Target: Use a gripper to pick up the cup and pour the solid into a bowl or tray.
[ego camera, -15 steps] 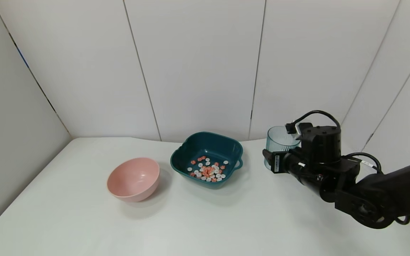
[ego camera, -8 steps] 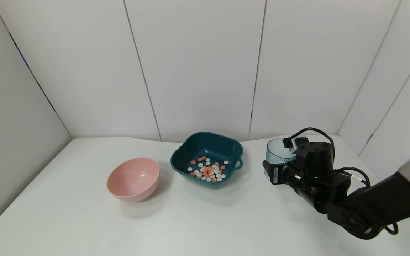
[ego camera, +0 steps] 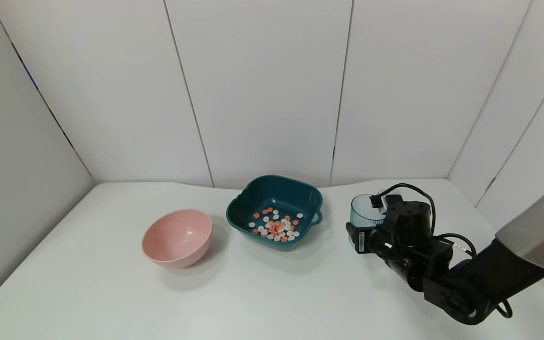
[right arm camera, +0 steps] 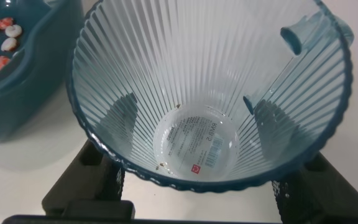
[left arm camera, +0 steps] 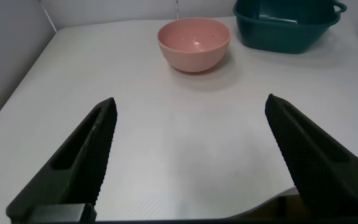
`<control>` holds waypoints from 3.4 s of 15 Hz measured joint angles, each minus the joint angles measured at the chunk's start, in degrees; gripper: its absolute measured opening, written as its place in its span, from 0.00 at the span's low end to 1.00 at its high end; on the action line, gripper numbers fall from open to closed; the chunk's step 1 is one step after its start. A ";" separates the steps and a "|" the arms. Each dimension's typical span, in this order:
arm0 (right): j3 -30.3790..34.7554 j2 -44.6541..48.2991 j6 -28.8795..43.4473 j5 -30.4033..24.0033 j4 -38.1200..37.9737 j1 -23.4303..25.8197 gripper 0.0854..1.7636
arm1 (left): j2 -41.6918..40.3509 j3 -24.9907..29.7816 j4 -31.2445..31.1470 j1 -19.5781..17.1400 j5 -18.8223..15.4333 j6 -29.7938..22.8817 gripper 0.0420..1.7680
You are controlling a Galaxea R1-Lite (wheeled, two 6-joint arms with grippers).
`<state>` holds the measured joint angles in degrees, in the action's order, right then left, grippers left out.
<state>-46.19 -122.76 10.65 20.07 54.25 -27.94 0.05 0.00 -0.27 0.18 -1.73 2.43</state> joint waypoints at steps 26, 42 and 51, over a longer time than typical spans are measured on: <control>0.17 -1.13 -0.35 -0.48 0.33 0.94 0.94 | 0.00 0.00 0.02 0.00 -0.02 0.00 0.97; 1.57 12.53 -0.57 -7.89 -21.46 1.18 0.96 | 0.00 0.00 0.02 0.00 -0.02 0.02 0.97; 1.18 36.11 -3.24 -13.42 -51.22 0.85 0.96 | 0.00 0.00 0.00 0.00 -0.02 0.00 0.97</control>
<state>-45.01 -86.65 7.41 6.64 3.02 -27.09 0.05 0.00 -0.27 0.18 -1.76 2.43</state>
